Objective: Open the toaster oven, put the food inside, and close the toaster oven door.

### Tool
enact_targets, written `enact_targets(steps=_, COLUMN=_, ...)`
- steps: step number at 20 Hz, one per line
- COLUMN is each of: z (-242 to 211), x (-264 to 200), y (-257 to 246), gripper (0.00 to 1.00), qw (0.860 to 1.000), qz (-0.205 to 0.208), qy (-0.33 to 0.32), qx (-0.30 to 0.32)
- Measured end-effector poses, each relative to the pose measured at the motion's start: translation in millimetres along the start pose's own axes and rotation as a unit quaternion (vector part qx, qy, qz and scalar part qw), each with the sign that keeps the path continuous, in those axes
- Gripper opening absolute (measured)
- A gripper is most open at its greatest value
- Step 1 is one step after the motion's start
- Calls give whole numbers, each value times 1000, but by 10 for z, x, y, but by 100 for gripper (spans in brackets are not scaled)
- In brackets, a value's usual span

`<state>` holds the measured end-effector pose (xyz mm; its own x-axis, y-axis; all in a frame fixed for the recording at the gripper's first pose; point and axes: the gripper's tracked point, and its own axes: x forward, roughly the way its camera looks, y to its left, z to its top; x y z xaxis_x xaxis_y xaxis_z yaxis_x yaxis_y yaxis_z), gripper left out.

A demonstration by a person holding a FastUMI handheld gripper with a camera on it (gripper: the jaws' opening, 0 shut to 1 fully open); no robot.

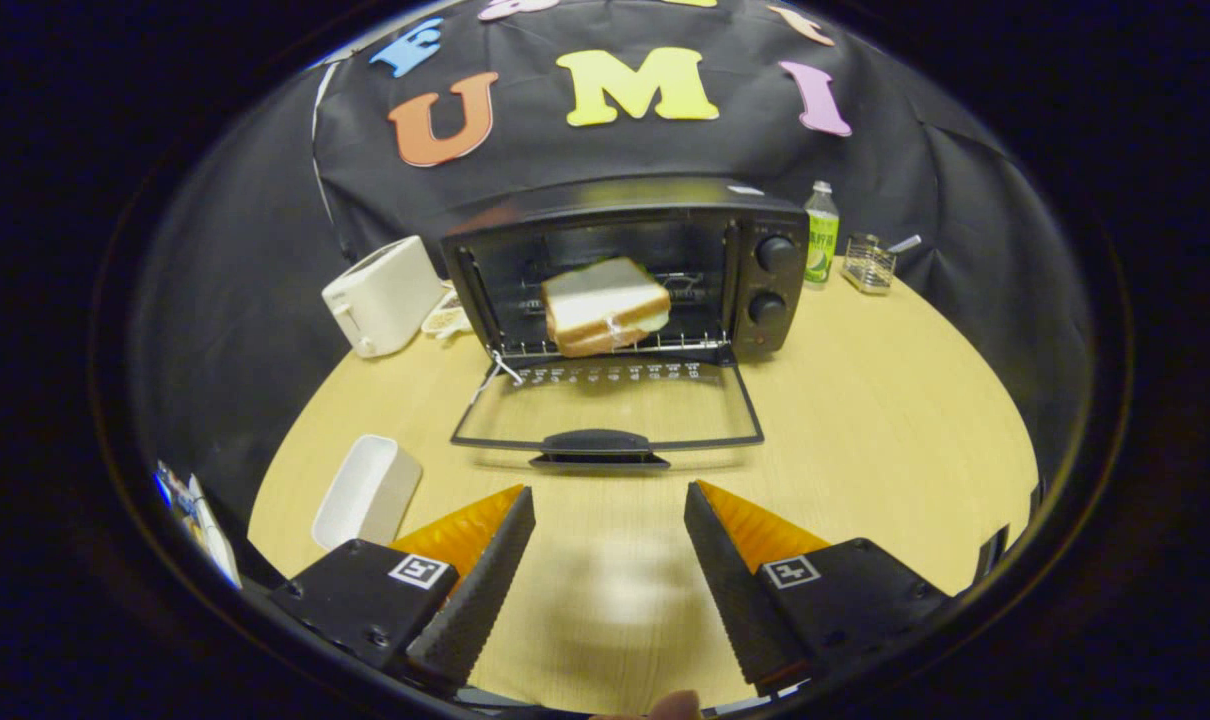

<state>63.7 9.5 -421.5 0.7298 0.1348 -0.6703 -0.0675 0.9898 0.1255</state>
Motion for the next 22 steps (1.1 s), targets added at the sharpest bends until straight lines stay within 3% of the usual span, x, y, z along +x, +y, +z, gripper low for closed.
enact_targets(steps=6, z=-223, x=593, y=4, gripper=99, qw=999, qz=-13, qy=27, qx=24)
enact_targets(steps=13, z=-134, x=828, y=3, gripper=98, qw=999, qz=-30, qy=24, qx=5)
enact_targets(steps=18, z=-13, x=679, y=33, gripper=99, qw=999, qz=-32, qy=17, qx=14)
enact_targets(steps=22, z=457, x=399, y=68, gripper=98, qw=999, qz=-26, qy=-28, qx=20)
